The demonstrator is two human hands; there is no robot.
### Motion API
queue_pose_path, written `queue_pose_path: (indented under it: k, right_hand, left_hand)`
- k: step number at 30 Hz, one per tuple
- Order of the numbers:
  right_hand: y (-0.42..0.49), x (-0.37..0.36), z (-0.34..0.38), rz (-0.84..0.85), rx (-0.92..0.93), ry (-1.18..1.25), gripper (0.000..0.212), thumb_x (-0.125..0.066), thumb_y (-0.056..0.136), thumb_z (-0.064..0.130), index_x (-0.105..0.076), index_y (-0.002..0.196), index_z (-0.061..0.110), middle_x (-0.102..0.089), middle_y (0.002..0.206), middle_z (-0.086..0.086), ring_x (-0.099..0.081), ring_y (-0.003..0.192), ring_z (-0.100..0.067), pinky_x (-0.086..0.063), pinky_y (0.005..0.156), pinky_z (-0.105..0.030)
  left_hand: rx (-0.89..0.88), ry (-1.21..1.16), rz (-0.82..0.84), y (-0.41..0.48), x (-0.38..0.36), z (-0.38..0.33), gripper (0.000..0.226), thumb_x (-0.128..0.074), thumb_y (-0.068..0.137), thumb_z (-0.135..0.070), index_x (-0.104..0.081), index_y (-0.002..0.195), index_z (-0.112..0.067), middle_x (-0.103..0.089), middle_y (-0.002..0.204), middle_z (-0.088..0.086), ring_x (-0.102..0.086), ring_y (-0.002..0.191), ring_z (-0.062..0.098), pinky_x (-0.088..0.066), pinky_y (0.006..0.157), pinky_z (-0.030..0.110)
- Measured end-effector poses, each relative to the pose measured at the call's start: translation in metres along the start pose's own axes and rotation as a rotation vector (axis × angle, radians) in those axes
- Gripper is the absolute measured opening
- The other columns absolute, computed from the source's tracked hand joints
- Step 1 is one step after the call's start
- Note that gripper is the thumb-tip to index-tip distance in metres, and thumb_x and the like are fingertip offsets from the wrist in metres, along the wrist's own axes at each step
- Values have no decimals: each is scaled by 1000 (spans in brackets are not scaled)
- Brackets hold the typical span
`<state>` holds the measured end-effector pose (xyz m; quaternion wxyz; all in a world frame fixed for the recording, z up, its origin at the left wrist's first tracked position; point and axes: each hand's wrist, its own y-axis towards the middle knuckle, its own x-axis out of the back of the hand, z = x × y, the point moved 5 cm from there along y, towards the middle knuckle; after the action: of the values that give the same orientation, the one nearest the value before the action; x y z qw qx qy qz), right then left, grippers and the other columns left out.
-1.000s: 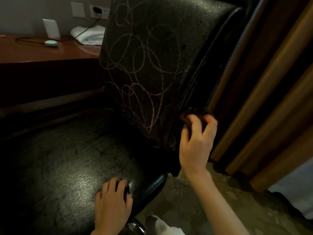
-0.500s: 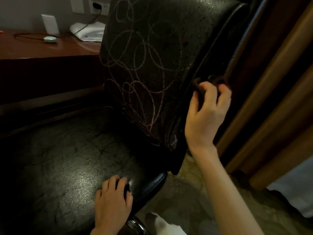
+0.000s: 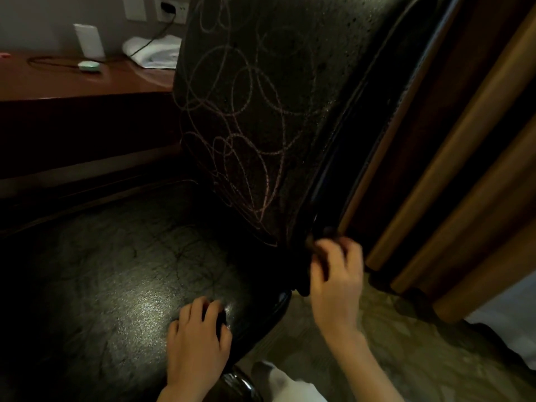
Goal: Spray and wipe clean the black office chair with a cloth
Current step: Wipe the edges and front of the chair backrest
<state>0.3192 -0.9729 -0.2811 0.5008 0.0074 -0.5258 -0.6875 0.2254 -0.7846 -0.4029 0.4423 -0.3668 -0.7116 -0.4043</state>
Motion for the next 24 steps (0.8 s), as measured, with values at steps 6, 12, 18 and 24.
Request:
queue_pose_path:
  k: [6, 12, 18, 24]
  right_hand:
    - [87, 40, 46, -309, 92, 148, 28, -51, 88, 15, -54, 116, 12, -49, 119, -17, -48, 111, -21, -39, 98, -23]
    - [33, -22, 11, -91, 16, 185, 24, -49, 86, 12, -42, 108, 16, -51, 119, -22, -45, 117, -21, -32, 103, -20]
    - [-24, -48, -16, 197, -28, -39, 21, -55, 83, 5, -54, 104, 4, -55, 113, -17, -53, 101, -31, -54, 81, -42]
    - [35, 7, 25, -117, 25, 226, 25, -49, 84, 14, -51, 109, 17, -49, 111, -13, -48, 104, -15, -40, 92, -18]
  left_hand:
    - [-7, 4, 7, -1, -2, 1, 29, -61, 73, -36, -62, 100, -25, -59, 104, -3, -56, 96, 19, -50, 74, 38]
    - [-4, -41, 6, 0, 0, -2, 34, -73, 66, -32, -64, 98, -24, -60, 101, -3, -57, 93, 18, -51, 72, 38]
    - [-23, -6, -66, -1, -1, 0, 34, -48, 74, -40, -63, 101, -24, -60, 102, -4, -52, 97, 16, -49, 72, 37]
    - [-8, -6, -49, 1, 2, -2, 40, -39, 74, -42, -64, 99, -23, -60, 102, -3, -56, 94, 19, -50, 72, 37]
